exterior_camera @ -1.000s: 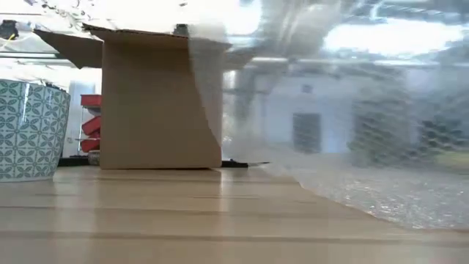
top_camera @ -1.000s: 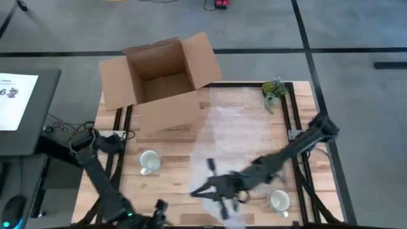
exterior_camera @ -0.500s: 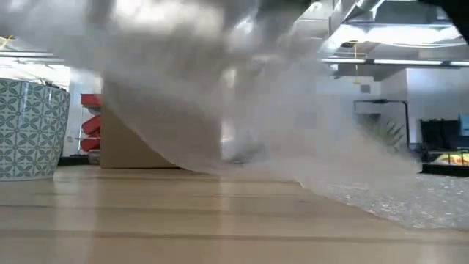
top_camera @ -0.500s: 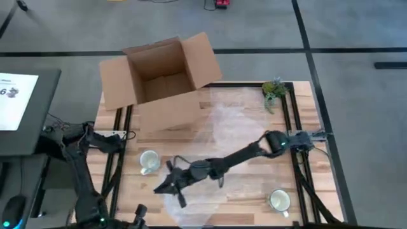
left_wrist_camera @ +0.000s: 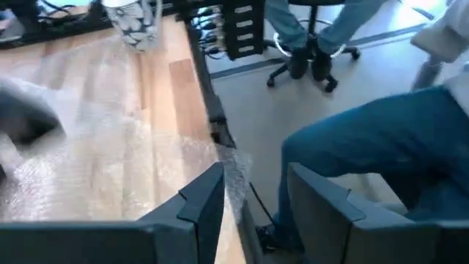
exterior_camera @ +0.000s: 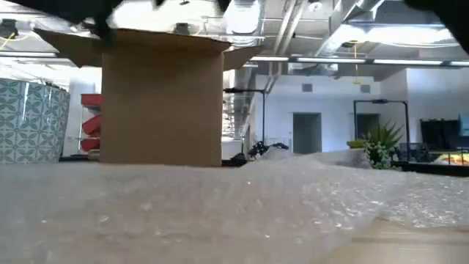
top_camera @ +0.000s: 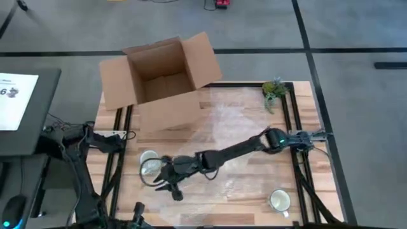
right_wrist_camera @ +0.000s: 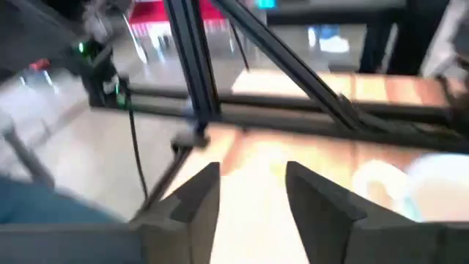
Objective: Wrap mug
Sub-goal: Prepare the bubble wrap
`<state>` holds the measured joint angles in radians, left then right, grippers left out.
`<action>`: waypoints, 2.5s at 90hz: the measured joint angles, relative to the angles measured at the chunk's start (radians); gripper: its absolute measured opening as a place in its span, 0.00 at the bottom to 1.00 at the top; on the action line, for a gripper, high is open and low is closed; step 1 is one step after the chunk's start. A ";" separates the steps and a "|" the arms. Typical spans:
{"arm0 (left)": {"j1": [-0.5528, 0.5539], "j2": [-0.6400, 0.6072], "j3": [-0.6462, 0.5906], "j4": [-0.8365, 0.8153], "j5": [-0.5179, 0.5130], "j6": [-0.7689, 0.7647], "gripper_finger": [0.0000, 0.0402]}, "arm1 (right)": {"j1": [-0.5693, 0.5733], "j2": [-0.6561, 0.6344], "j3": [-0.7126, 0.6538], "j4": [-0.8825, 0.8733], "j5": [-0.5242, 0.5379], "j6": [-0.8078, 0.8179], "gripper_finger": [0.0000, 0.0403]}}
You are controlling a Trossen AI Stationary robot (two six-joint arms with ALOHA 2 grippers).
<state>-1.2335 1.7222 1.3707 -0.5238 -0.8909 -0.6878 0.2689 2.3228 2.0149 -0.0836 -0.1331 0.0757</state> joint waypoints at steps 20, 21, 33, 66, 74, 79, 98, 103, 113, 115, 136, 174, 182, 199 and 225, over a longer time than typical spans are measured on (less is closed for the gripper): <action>0.039 0.000 -0.166 0.036 -0.059 -0.313 0.31 | 0.013 -0.059 -0.039 -0.603 0.077 -0.009 0.38; 0.042 0.000 -0.179 0.046 -0.049 -0.327 0.31 | 0.013 -0.059 -0.048 -0.620 0.079 -0.004 0.38; 0.072 0.000 -0.339 0.232 0.066 -0.446 0.30 | 0.016 -0.065 -0.176 -0.685 0.083 0.060 0.34; 0.089 0.000 -0.573 0.366 0.345 -0.638 0.29 | 0.077 -0.071 -0.368 -0.529 0.194 0.270 0.30; 0.089 -0.007 -0.570 0.220 0.364 -0.730 0.29 | 0.102 -0.066 -0.371 -0.443 0.280 0.416 0.30; 0.089 -0.011 -0.567 0.138 0.364 -0.776 0.29 | 0.114 -0.062 -0.372 -0.379 0.313 0.516 0.30; 0.089 -0.033 -0.497 -0.167 0.419 -0.847 0.29 | 0.140 -0.079 -0.364 -0.339 0.314 0.498 0.30; 0.089 -0.044 -0.461 -0.230 0.452 -0.845 0.29 | 0.146 -0.098 -0.353 -0.368 0.335 0.475 0.30; 0.085 -0.054 -0.386 -0.356 0.534 -0.844 0.29 | 0.146 -0.157 -0.344 -0.429 0.337 0.433 0.30; 0.082 -0.054 -0.373 -0.382 0.547 -0.841 0.29 | 0.145 -0.164 -0.343 -0.447 0.338 0.430 0.30; 0.061 -0.053 -0.323 -0.252 0.430 -0.742 0.28 | 0.165 -0.170 -0.383 -0.593 0.271 0.388 0.30; 0.063 0.049 -0.520 0.276 0.331 -0.724 0.21 | 0.179 -0.159 -0.551 -0.200 0.302 0.677 0.29; 0.059 0.053 -0.516 0.172 0.376 -0.794 0.20 | 0.185 -0.159 -0.552 -0.215 0.318 0.683 0.28; 0.055 0.023 -0.516 0.008 0.414 -0.787 0.18 | 0.207 -0.159 -0.533 -0.221 0.064 0.566 0.27; 0.055 -0.085 -0.524 -0.253 0.467 -0.804 0.17 | 0.220 -0.163 -0.491 -0.281 0.048 0.502 0.27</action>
<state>-1.1790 1.6375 0.8470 -0.7771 -0.4234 -1.4920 0.4889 2.1596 1.5240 -0.3648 -0.0853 0.5775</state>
